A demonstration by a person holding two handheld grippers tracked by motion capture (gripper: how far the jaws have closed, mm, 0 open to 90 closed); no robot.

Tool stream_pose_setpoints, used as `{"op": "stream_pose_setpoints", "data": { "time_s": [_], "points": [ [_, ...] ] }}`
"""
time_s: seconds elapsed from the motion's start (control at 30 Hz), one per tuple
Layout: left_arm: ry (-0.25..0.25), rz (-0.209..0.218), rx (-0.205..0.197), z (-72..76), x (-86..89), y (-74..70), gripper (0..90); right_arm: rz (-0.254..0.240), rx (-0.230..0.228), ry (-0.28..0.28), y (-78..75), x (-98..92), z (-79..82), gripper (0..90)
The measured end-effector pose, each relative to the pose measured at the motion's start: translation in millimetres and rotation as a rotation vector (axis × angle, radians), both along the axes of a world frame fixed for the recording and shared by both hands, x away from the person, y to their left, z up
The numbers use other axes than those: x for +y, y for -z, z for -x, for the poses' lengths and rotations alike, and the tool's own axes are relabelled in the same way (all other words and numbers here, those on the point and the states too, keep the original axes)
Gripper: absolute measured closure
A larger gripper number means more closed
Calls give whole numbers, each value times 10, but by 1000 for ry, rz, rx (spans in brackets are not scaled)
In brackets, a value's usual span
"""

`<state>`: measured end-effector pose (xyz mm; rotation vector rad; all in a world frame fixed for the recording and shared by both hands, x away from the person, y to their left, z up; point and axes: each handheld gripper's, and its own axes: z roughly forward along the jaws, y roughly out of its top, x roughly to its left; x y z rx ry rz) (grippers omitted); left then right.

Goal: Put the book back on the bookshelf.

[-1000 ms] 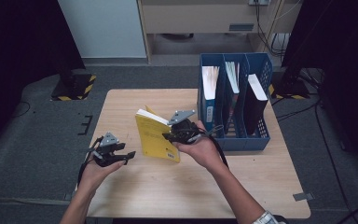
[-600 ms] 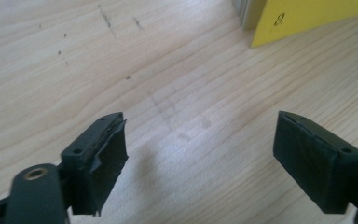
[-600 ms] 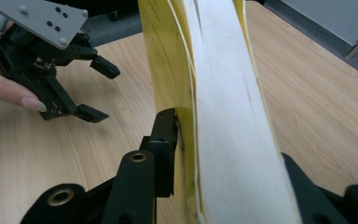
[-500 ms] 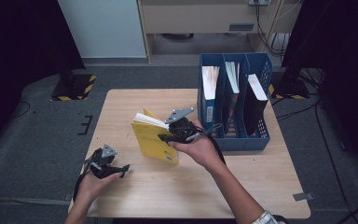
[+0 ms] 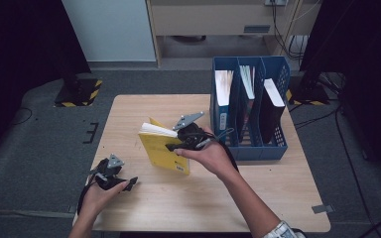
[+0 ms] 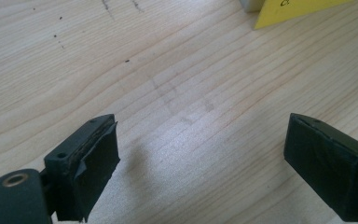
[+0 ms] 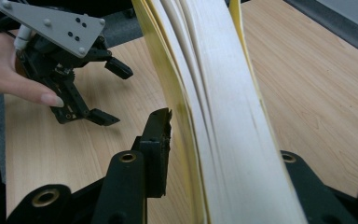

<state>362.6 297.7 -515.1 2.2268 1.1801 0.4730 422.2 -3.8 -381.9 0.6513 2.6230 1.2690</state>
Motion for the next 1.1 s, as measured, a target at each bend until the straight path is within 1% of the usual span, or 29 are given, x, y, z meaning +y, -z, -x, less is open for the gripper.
{"op": "stream_pose_setpoints", "data": {
  "time_s": [0.1, 0.23, 0.3, 0.4, 0.5, 0.57, 0.63, 0.77, 0.87, 0.97, 1.1],
  "points": [
    [4, -4, 2, 1, -6, 2, 98, 0, 6, -3, -4, 34, -8, 624],
    [7, -6, 5, -1, -9, 8, 101, 2, 5, -11, -9, 50, -19, 645],
    [7, -8, 12, -3, -8, 17, 102, 4, 6, -2, -6, 47, -20, 683],
    [8, -9, 13, -3, -6, 17, 106, -1, 4, -1, -2, 38, -30, 725],
    [8, -12, 16, -3, 2, 21, 110, 1, 1, 15, -6, 30, -40, 741],
    [7, -14, 21, -6, 7, 29, 111, -6, 10, 32, -6, 22, -51, 745],
    [6, -18, 23, -10, 14, 33, 111, -24, 23, 48, 0, 0, -81, 747],
    [0, -16, 23, -21, 35, 42, 104, -71, 69, 93, -4, -47, -150, 749],
    [-7, -23, 34, -31, 55, 59, 96, -97, 94, 122, -22, -80, -180, 750],
    [-14, -19, 39, -42, 75, 69, 86, -118, 111, 133, -38, -120, -197, 750],
    [-22, -20, 40, -44, 100, 70, 80, -166, 152, 145, -57, -170, -207, 750]
  ]
}}
